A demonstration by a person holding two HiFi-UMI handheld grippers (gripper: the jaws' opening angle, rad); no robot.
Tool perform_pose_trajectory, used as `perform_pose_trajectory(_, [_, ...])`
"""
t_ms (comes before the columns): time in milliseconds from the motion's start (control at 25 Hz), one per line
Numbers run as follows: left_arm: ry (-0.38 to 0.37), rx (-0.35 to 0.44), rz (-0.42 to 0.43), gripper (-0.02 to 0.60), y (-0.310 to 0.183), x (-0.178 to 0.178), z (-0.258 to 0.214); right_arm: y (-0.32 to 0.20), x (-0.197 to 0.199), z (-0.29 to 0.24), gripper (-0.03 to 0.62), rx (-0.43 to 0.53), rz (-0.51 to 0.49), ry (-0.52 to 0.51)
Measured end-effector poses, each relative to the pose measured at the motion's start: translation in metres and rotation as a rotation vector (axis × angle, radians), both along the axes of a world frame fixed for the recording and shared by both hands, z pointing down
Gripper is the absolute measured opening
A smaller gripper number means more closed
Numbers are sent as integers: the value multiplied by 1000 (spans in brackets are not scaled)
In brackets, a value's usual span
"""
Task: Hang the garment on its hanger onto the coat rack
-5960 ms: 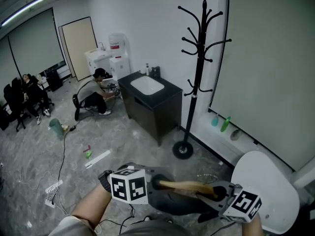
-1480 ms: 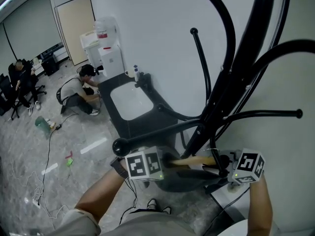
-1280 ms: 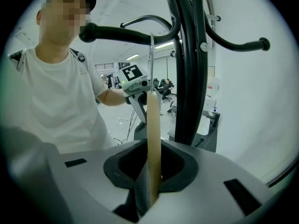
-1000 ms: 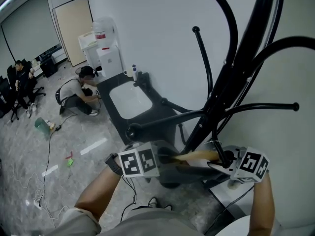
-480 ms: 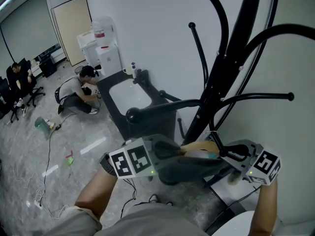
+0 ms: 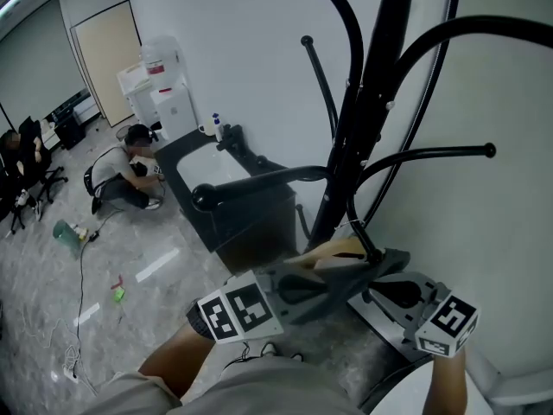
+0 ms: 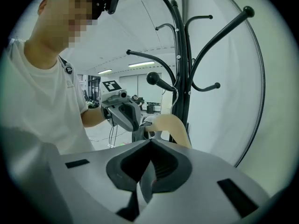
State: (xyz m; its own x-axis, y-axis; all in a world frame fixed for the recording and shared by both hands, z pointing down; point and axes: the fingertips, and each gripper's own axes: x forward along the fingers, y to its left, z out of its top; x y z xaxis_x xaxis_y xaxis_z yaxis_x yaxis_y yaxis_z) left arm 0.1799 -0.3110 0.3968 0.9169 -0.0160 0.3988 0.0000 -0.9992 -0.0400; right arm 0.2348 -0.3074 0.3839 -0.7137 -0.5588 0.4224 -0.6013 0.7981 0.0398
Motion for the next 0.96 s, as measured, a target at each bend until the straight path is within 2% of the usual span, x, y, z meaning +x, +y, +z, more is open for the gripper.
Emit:
perform_pose_trajectory(320, [13, -39, 22, 15, 17, 10, 6, 13, -11, 7, 15, -27, 25, -110])
perform_pose_trajectory(960, [14, -58, 28, 14, 23, 10, 7, 22, -18, 7, 15, -44, -4, -160])
